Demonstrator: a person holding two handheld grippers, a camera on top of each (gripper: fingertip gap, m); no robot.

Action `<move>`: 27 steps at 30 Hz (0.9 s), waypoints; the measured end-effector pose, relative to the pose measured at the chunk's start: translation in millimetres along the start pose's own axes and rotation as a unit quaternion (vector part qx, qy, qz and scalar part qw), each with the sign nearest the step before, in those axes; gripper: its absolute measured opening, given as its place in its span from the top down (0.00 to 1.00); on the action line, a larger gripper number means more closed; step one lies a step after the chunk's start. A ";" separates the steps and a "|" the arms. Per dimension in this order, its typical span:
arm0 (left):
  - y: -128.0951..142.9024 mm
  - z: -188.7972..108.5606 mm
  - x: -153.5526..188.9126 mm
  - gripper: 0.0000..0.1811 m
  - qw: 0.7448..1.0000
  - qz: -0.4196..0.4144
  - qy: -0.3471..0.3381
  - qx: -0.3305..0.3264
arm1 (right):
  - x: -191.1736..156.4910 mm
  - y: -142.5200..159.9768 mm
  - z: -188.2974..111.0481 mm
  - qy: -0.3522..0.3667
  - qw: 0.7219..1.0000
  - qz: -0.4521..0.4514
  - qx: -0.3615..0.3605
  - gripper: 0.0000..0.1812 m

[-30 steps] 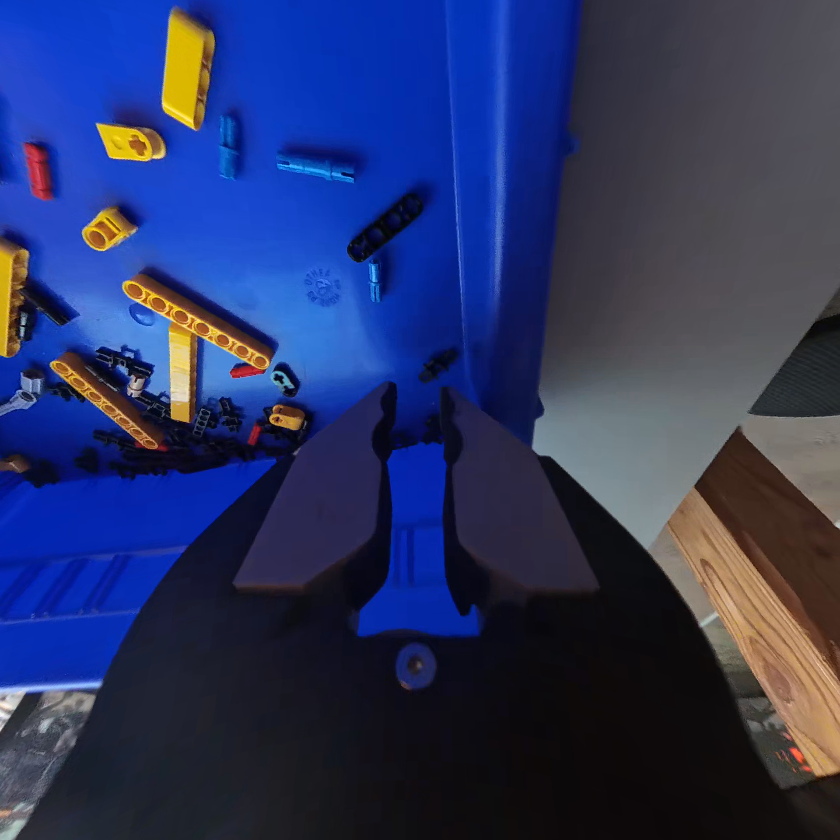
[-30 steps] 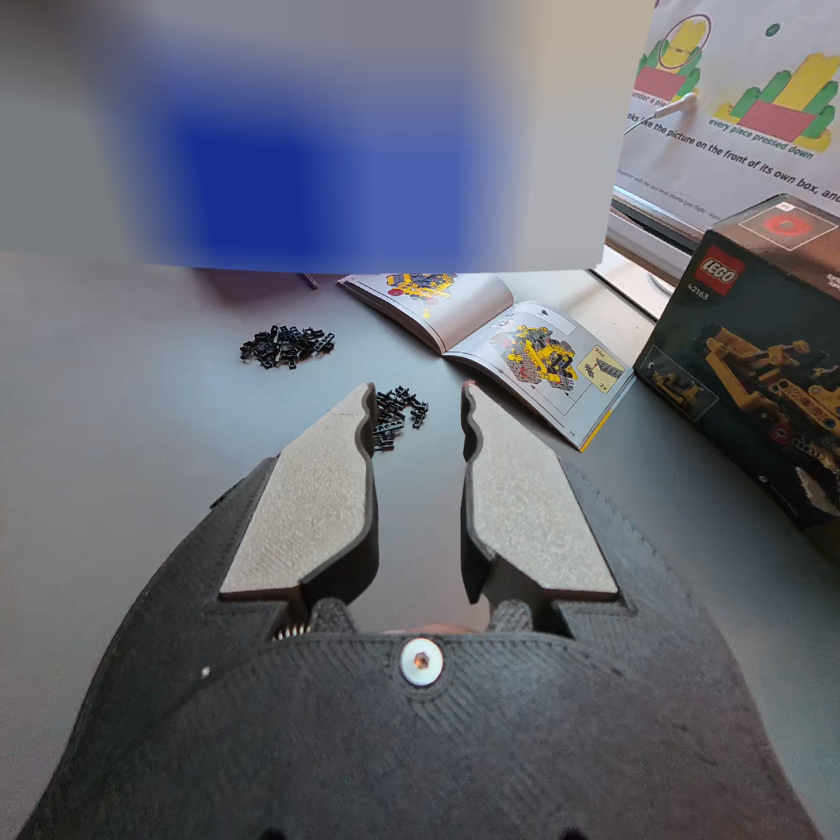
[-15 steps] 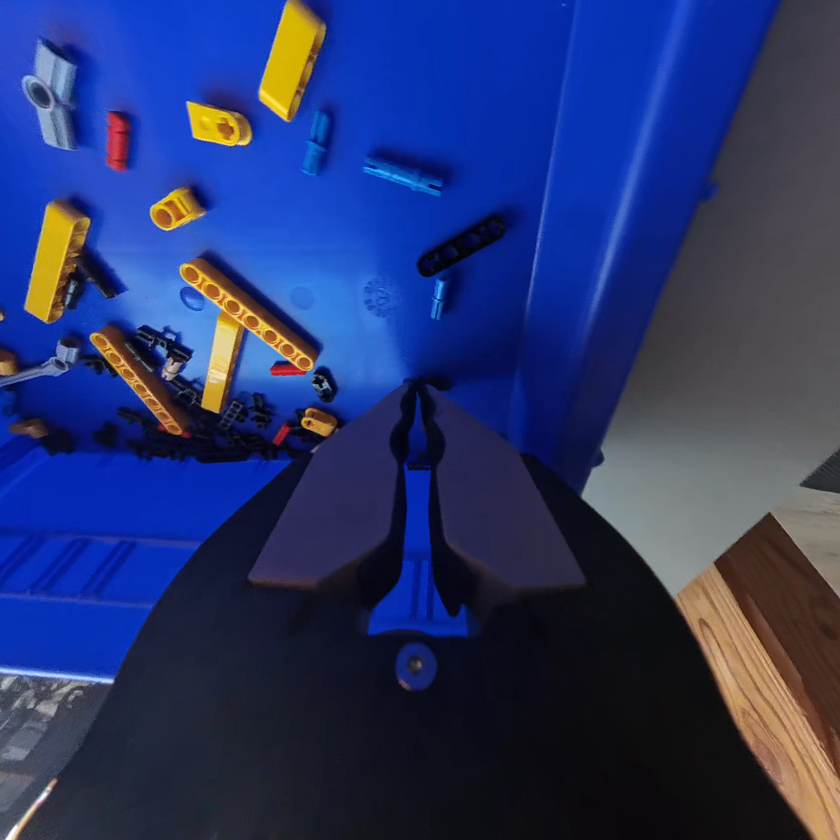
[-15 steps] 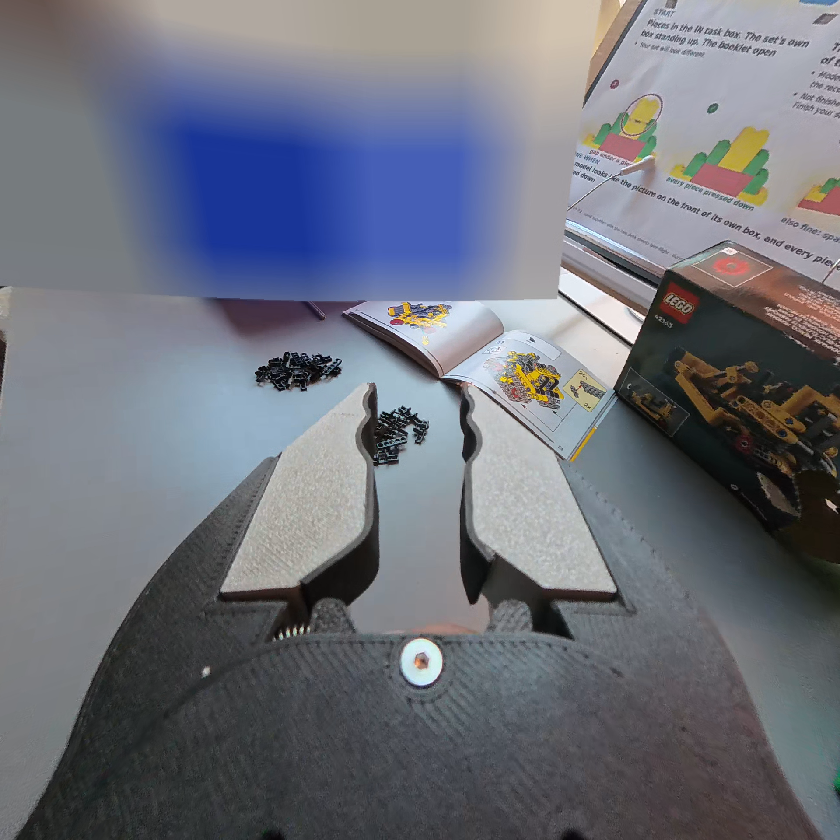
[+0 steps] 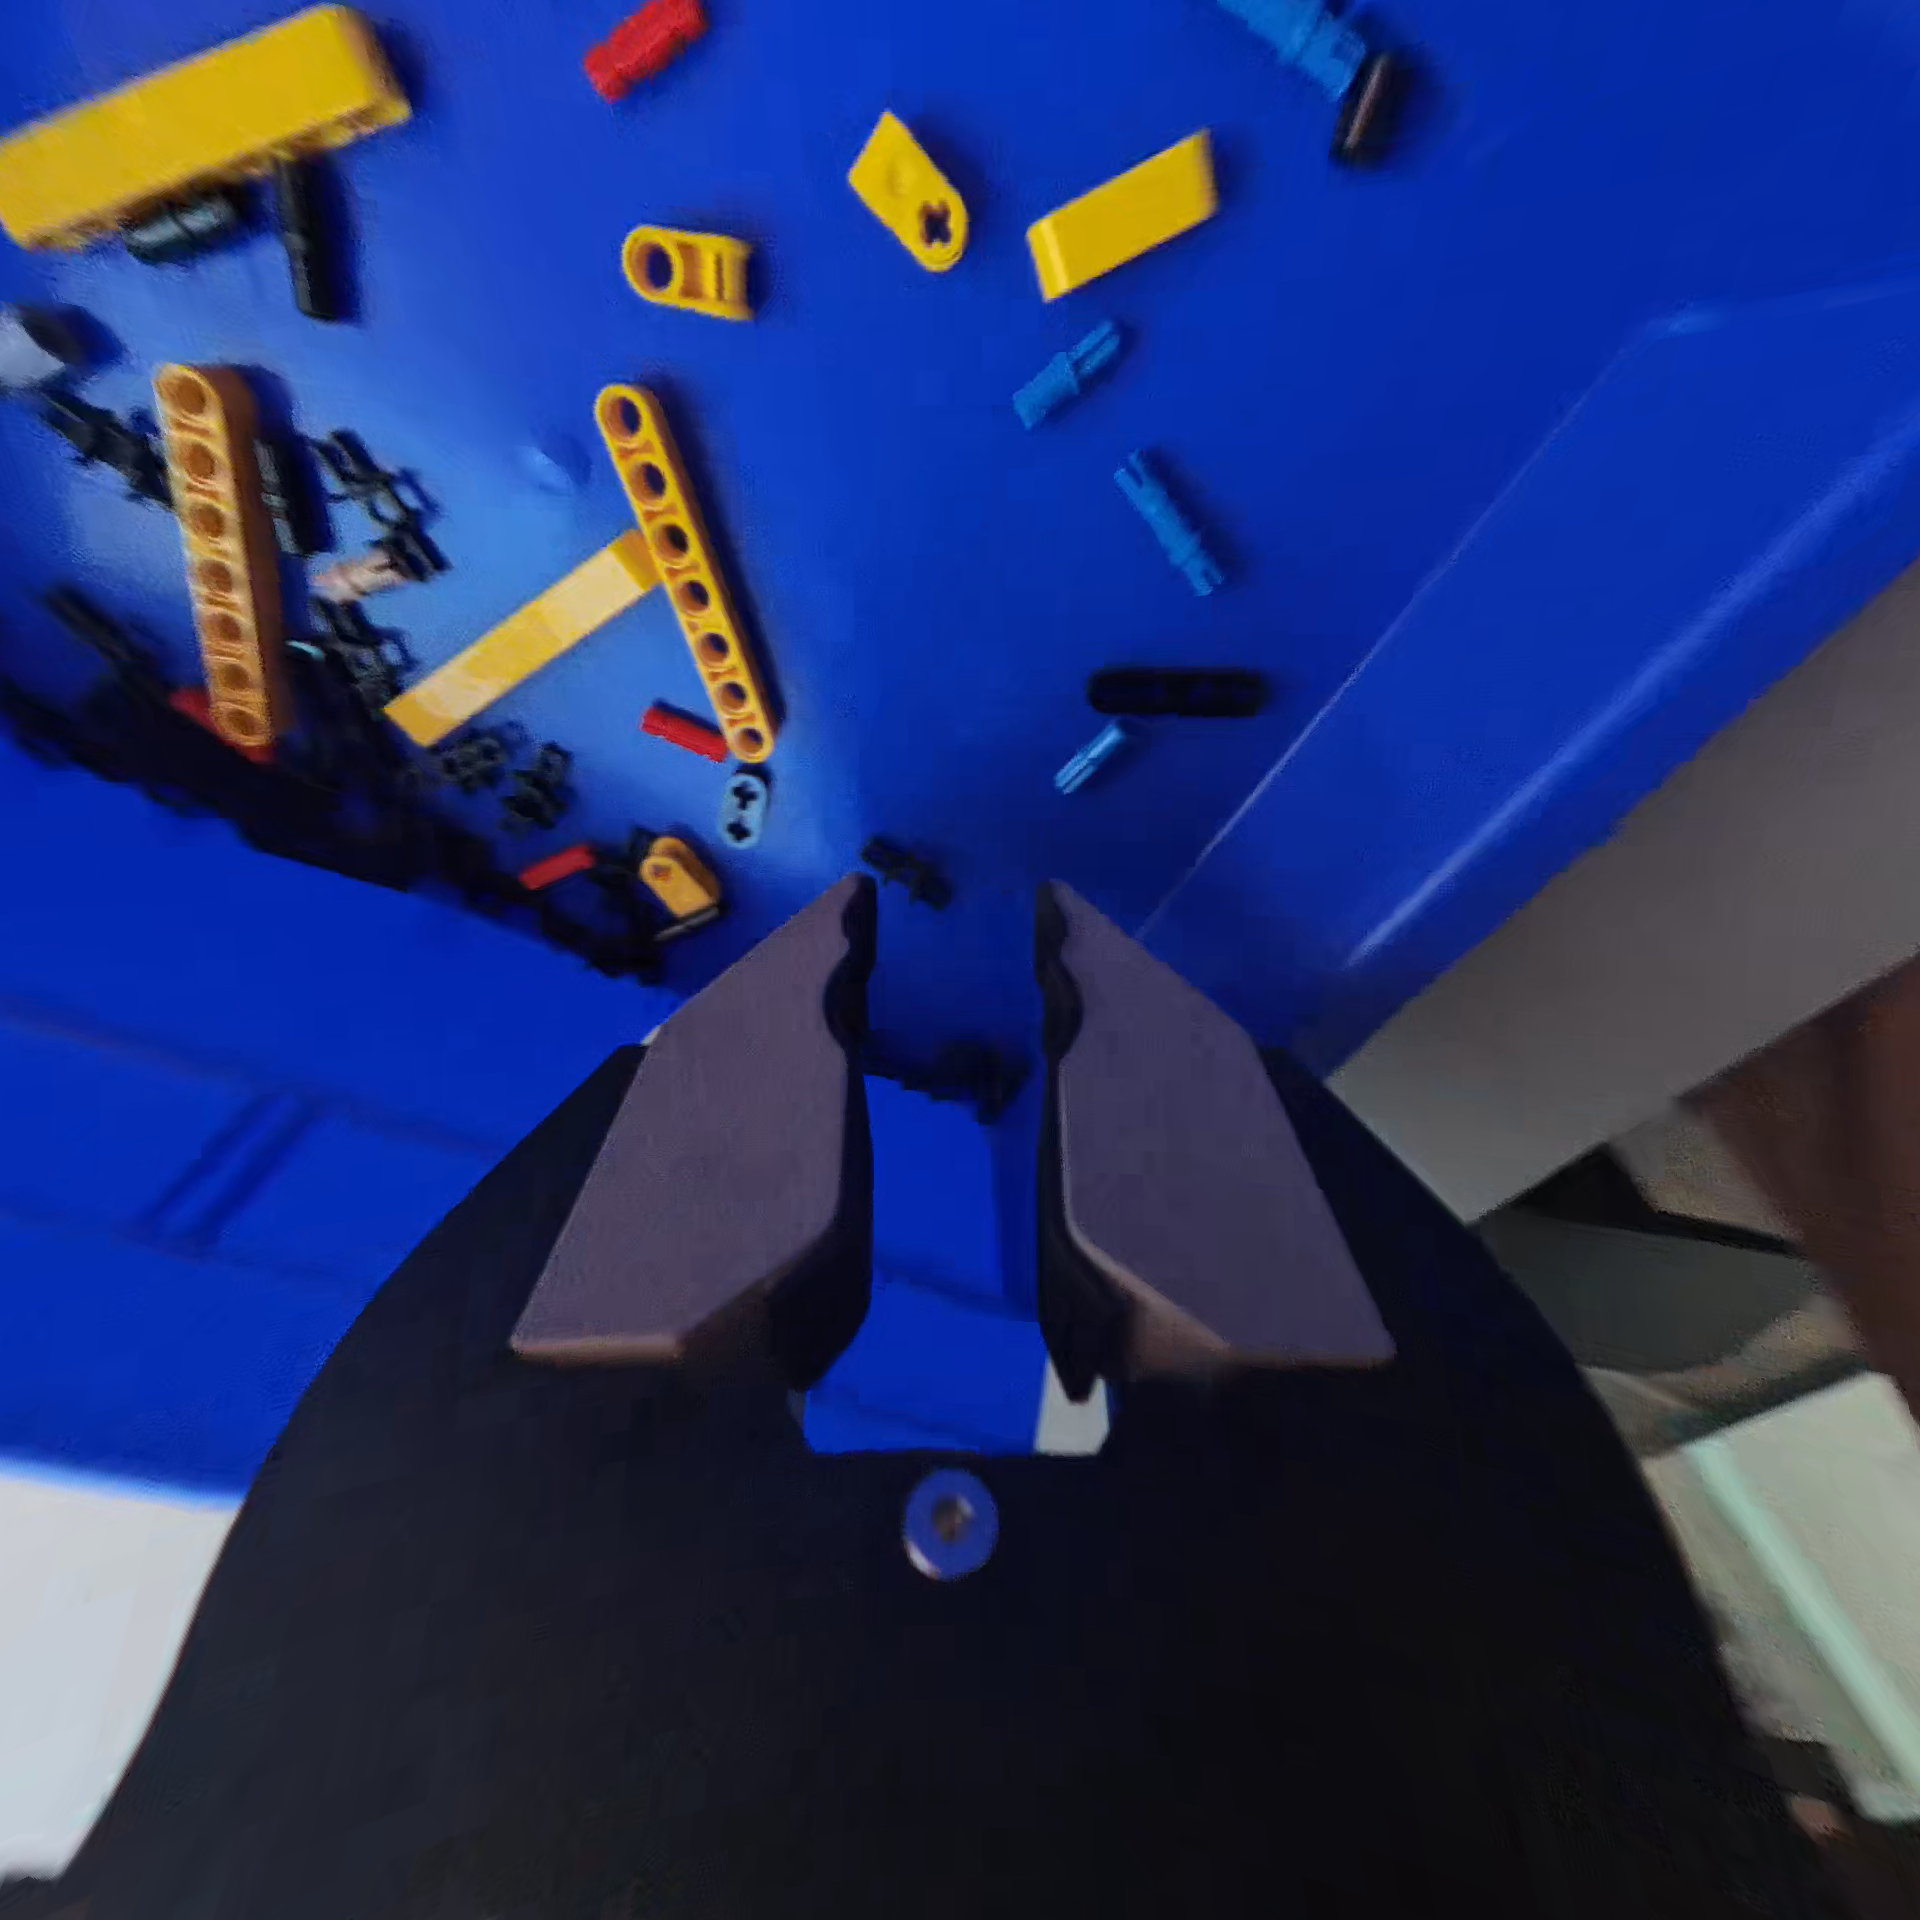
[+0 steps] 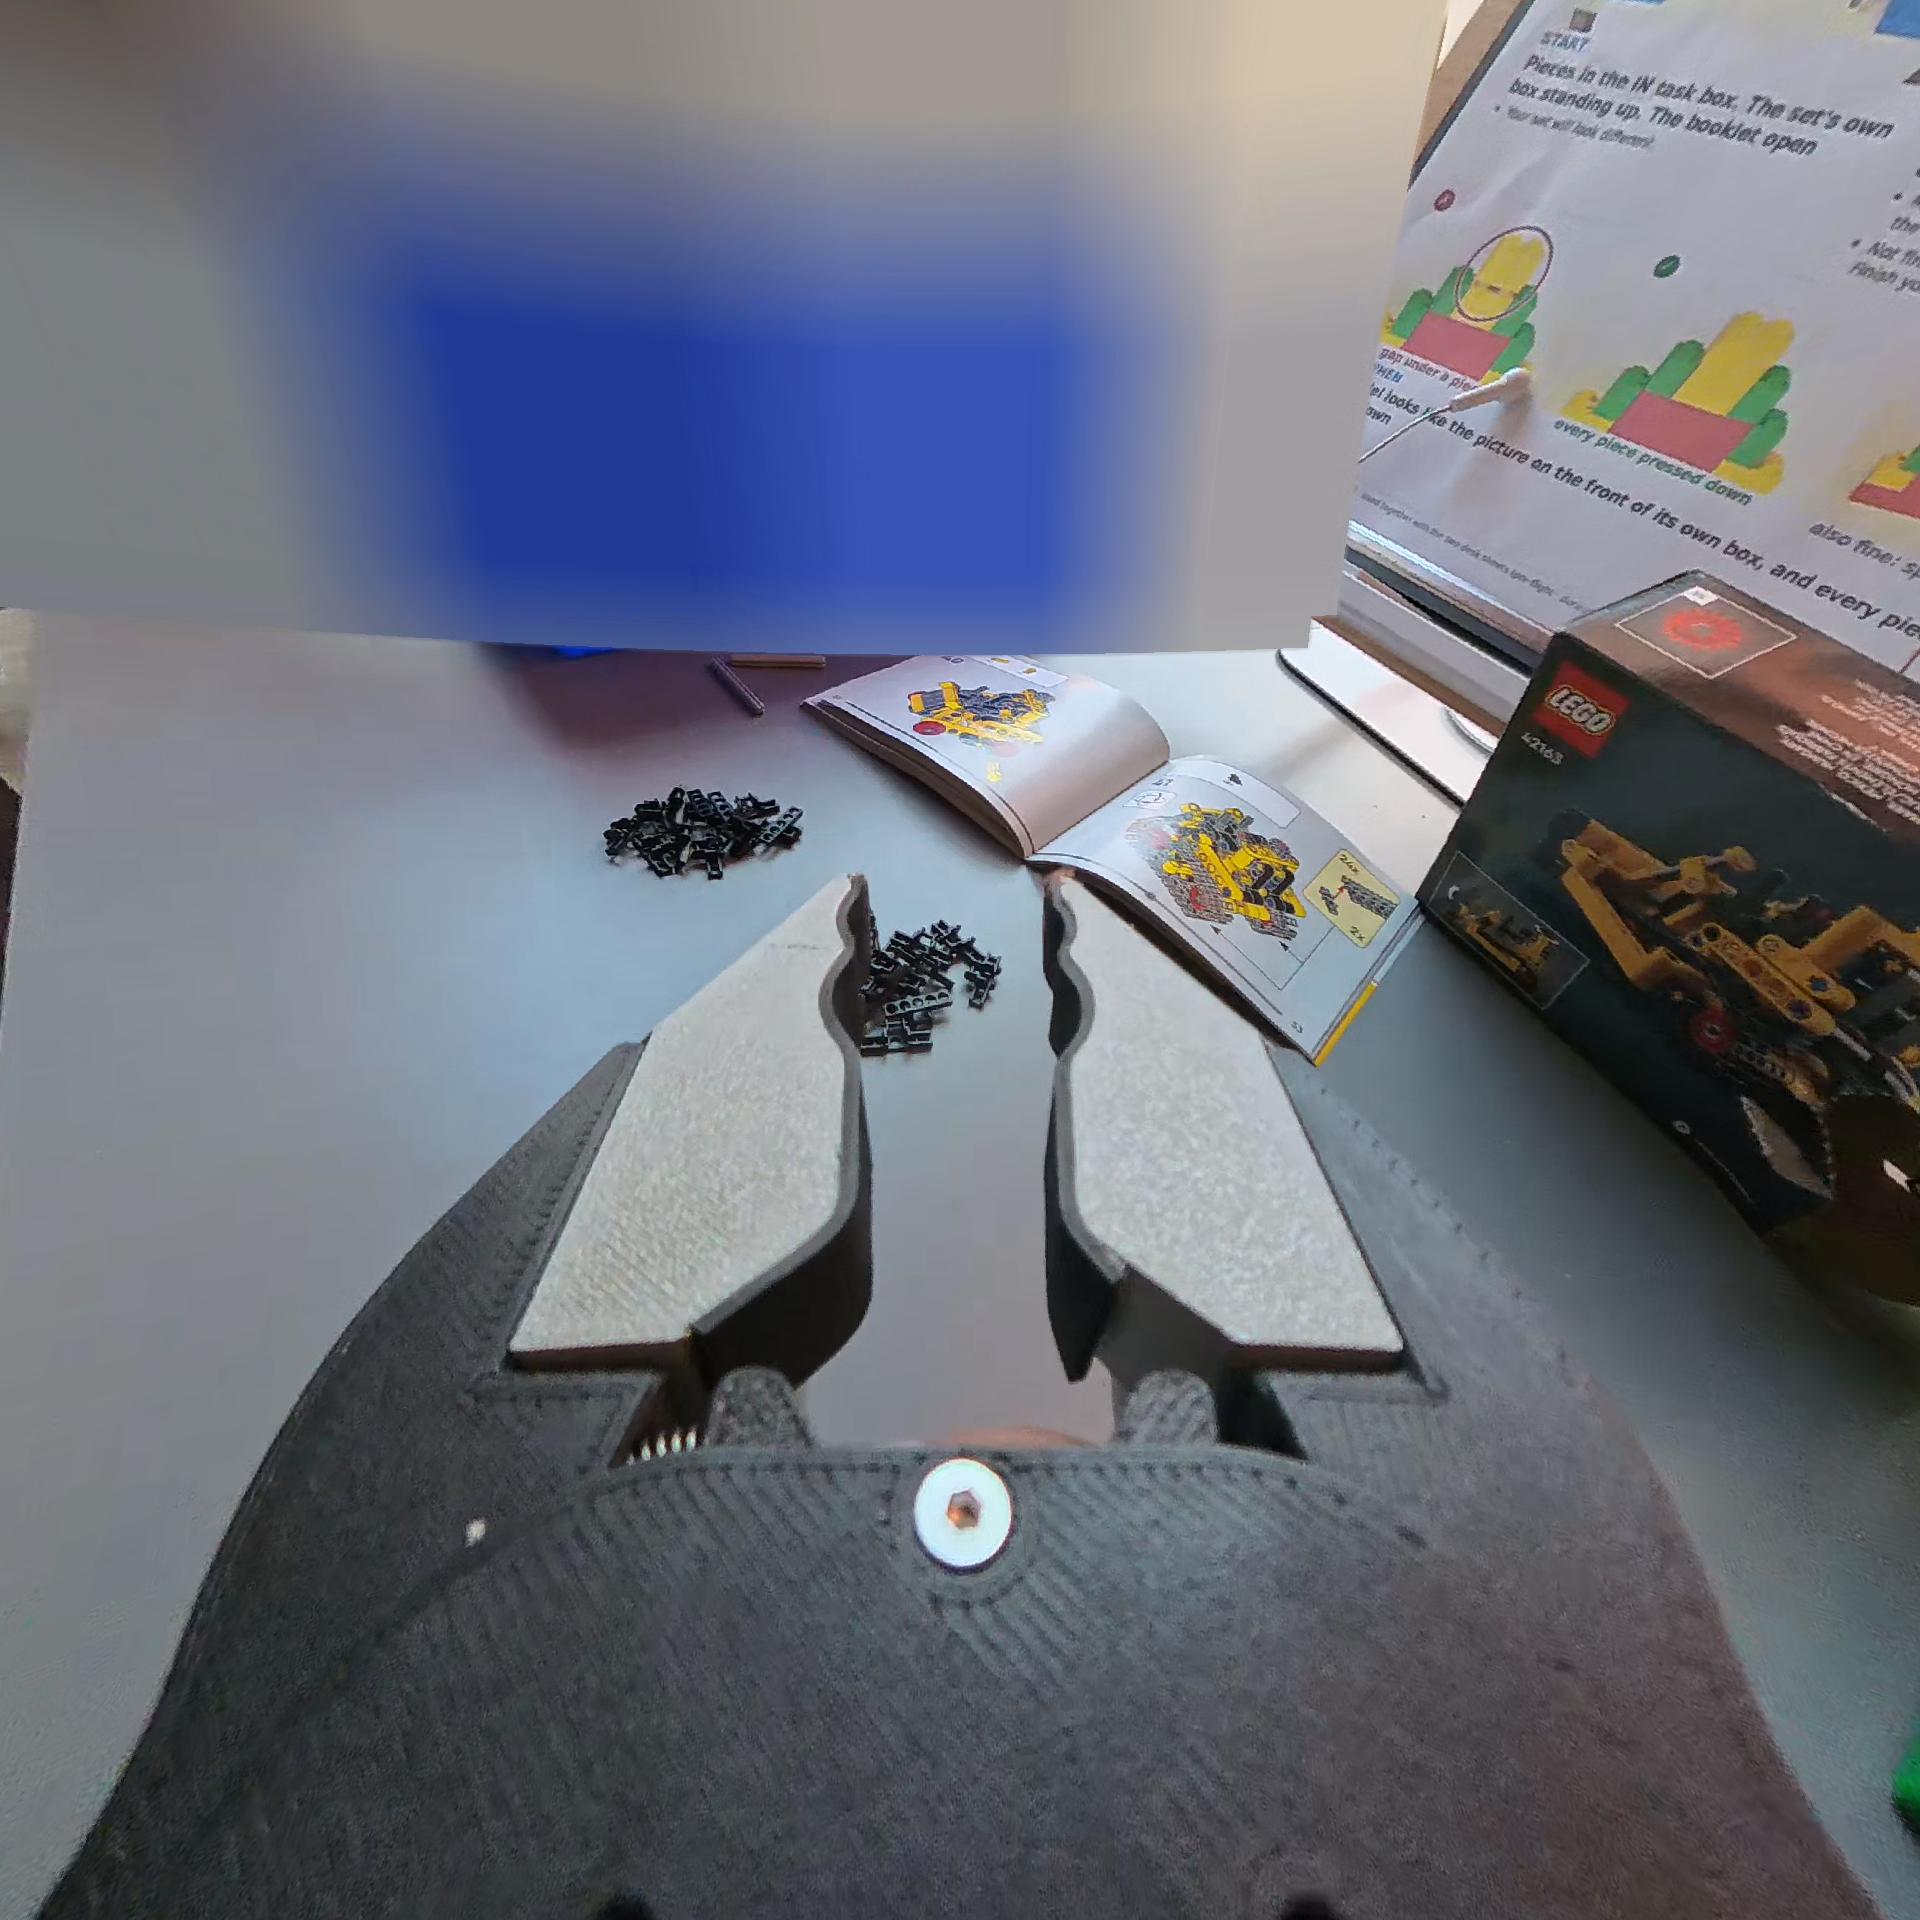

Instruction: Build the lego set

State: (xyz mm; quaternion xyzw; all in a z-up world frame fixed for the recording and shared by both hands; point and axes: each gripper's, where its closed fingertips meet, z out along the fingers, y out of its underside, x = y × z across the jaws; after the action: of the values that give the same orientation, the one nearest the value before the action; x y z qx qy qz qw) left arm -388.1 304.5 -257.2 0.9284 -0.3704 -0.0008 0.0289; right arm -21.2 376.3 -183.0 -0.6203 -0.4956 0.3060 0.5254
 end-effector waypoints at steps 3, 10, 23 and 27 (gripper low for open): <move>3.0 4.5 6.5 0.85 0.997 -0.062 0.035 0.000 | -2.8 -4.5 -2.2 -0.006 1.000 0.001 0.011 0.83; 5.4 8.9 -7.5 0.86 0.995 -0.102 -0.013 0.002 | -11.7 -14.8 -7.3 -0.025 0.999 0.003 0.036 0.84; 5.6 10.3 -20.9 0.87 0.994 -0.102 -0.046 -0.010 | -18.2 -20.9 -11.1 -0.034 0.998 0.001 0.050 0.84; 3.2 10.8 -20.4 0.88 0.993 -0.115 -0.025 -0.008 | -19.0 -21.7 -11.3 -0.033 0.998 -0.003 0.051 0.85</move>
State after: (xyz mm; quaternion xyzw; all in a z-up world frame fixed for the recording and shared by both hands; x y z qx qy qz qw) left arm -405.3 315.7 -268.2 0.9644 -0.2615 -0.0300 0.0265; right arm -23.5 353.6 -162.0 -0.5809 -0.4985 0.3495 0.5402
